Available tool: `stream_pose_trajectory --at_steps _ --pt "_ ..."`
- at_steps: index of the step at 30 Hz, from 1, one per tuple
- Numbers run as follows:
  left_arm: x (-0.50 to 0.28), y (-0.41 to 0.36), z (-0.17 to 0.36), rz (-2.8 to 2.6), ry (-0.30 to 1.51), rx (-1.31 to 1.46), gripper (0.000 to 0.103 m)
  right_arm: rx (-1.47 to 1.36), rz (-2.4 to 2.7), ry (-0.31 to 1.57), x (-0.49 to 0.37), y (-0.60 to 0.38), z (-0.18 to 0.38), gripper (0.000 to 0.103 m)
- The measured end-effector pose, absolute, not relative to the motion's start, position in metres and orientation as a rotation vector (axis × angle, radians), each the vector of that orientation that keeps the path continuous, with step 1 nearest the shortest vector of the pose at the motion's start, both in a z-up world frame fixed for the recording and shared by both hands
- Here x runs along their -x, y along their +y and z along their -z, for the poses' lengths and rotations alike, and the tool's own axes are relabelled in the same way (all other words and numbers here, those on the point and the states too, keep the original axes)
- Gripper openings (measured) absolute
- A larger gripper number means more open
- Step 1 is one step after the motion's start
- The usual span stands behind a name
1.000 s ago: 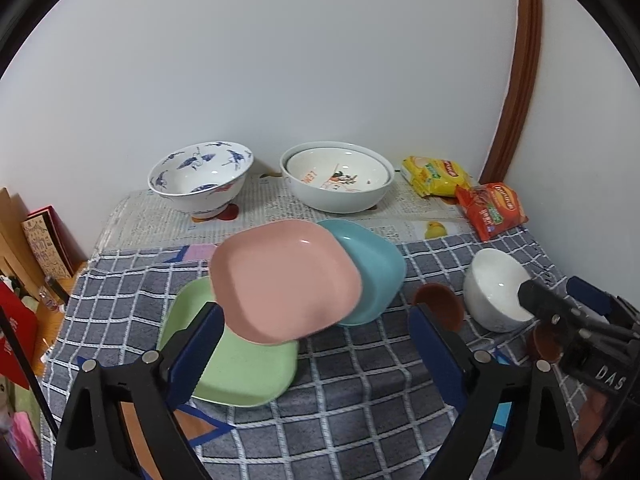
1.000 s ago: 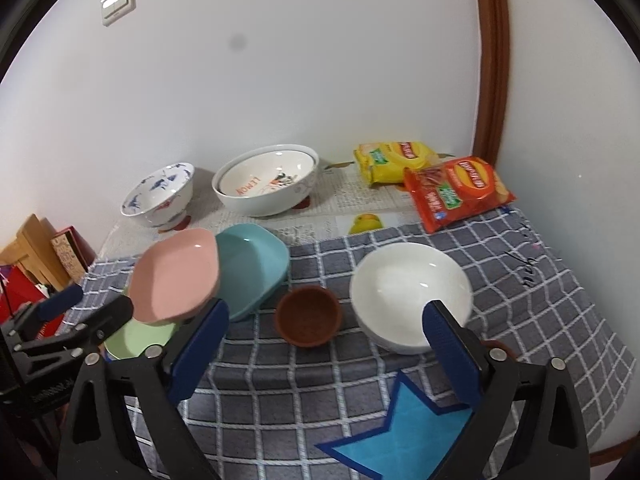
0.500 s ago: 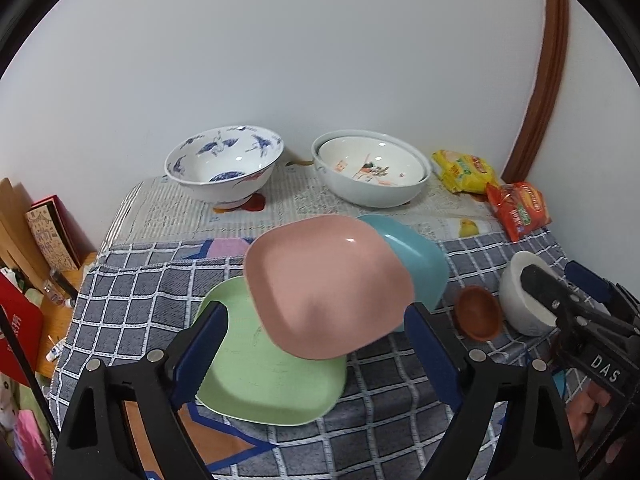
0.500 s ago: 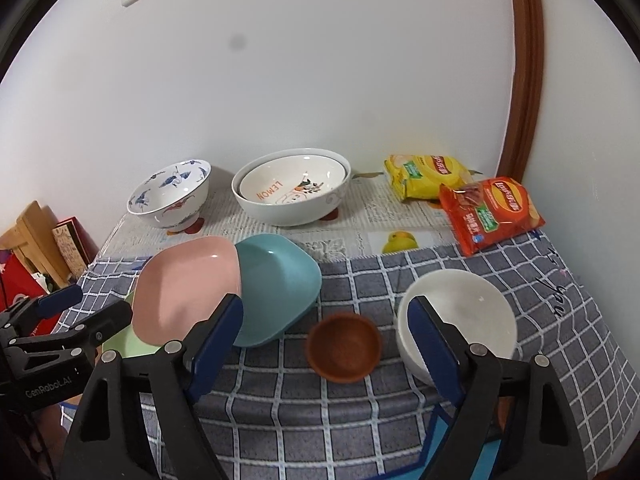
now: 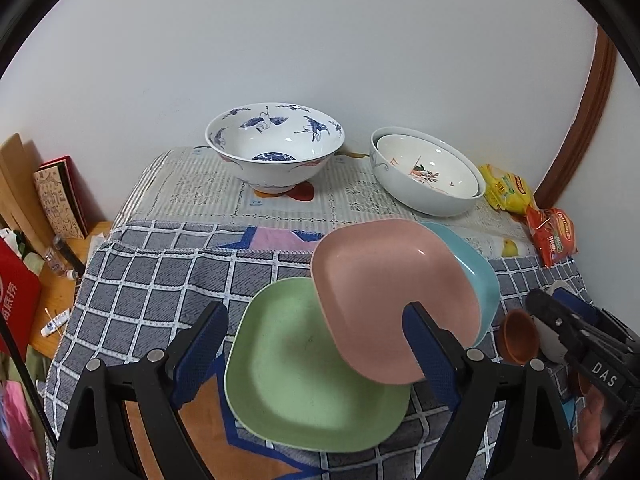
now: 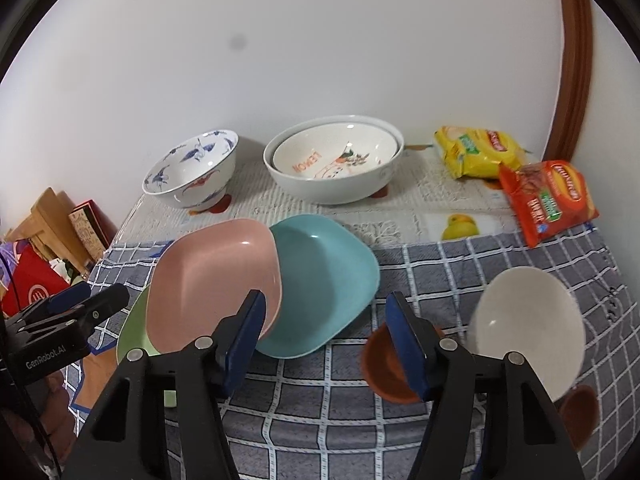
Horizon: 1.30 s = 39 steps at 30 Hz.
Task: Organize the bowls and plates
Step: 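Move both grippers toward the rim of the pink square plate, then close both grippers on the pink plate rim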
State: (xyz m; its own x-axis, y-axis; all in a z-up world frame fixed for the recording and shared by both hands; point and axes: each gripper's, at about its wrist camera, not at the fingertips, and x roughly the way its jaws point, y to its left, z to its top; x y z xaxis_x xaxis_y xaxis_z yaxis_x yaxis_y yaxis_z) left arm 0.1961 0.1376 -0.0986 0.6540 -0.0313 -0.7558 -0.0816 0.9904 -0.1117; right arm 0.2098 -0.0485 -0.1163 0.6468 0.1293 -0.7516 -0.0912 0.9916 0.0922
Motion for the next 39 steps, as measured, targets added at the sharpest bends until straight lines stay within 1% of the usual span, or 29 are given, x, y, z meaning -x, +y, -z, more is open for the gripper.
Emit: stream_pose_trajectory --at_steps 4,8,12,17,18,20,21,22,25,27,30,32,33,34,35,36,38,39 --pt "-0.211 0.13 0.107 -0.026 0.877 0.11 0.087 -0.049 -0.133 0.87 -0.22 -0.041 0.126 0.063" --pt "-0.226 0.124 0.117 -0.023 0.897 0.089 0.085 -0.068 -0.153 0.889 -0.225 -0.035 0.138 0.063" --pt "-0.24 0.122 0.124 -0.015 0.916 0.084 0.078 -0.056 -0.166 0.907 -0.229 -0.027 0.149 0.063" --pt "-0.258 0.121 0.133 -0.01 0.938 0.09 0.074 -0.034 -0.164 0.917 -0.236 -0.019 0.158 0.062" --pt "-0.261 0.12 0.135 -0.014 0.942 0.086 0.072 -0.042 -0.163 0.925 -0.238 -0.019 0.16 0.06" --pt "-0.265 0.12 0.139 -0.007 0.953 0.091 0.064 -0.052 -0.16 0.936 -0.242 -0.019 0.165 0.057" --pt "-0.267 0.12 0.141 0.005 0.96 0.098 0.057 -0.054 -0.155 0.942 -0.244 -0.018 0.168 0.054" --pt "-0.269 0.12 0.144 0.019 0.969 0.108 0.056 -0.051 -0.153 0.948 -0.245 -0.017 0.17 0.051" --pt "-0.271 0.12 0.148 0.03 0.975 0.111 0.051 -0.044 -0.154 0.95 -0.248 -0.014 0.176 0.048" --pt "-0.273 0.119 0.151 0.034 0.989 0.107 0.051 -0.043 -0.155 0.948 -0.25 -0.012 0.179 0.044" --pt "-0.276 0.119 0.154 0.029 0.984 0.11 0.051 -0.041 -0.155 0.97 -0.254 -0.01 0.186 0.033" --pt "-0.277 0.117 0.154 0.043 0.981 0.104 0.051 -0.044 -0.158 0.976 -0.254 -0.01 0.189 0.029" --pt "-0.276 0.116 0.154 0.048 0.977 0.103 0.051 -0.043 -0.159 0.973 -0.254 -0.009 0.19 0.024" --pt "-0.276 0.115 0.154 0.049 0.975 0.103 0.049 -0.041 -0.161 0.97 -0.253 -0.009 0.19 0.017" --pt "-0.276 0.115 0.154 0.048 0.97 0.103 0.043 -0.039 -0.164 0.97 -0.253 -0.008 0.19 0.016" --pt "-0.275 0.114 0.153 0.05 0.966 0.102 0.035 -0.038 -0.161 0.97 -0.253 -0.008 0.19 0.015" --pt "-0.272 0.116 0.15 0.046 0.958 0.109 0.029 -0.041 -0.149 0.956 -0.252 -0.008 0.187 0.013" --pt "-0.271 0.117 0.148 0.051 0.957 0.118 0.024 -0.047 -0.143 0.954 -0.251 -0.009 0.186 0.013"
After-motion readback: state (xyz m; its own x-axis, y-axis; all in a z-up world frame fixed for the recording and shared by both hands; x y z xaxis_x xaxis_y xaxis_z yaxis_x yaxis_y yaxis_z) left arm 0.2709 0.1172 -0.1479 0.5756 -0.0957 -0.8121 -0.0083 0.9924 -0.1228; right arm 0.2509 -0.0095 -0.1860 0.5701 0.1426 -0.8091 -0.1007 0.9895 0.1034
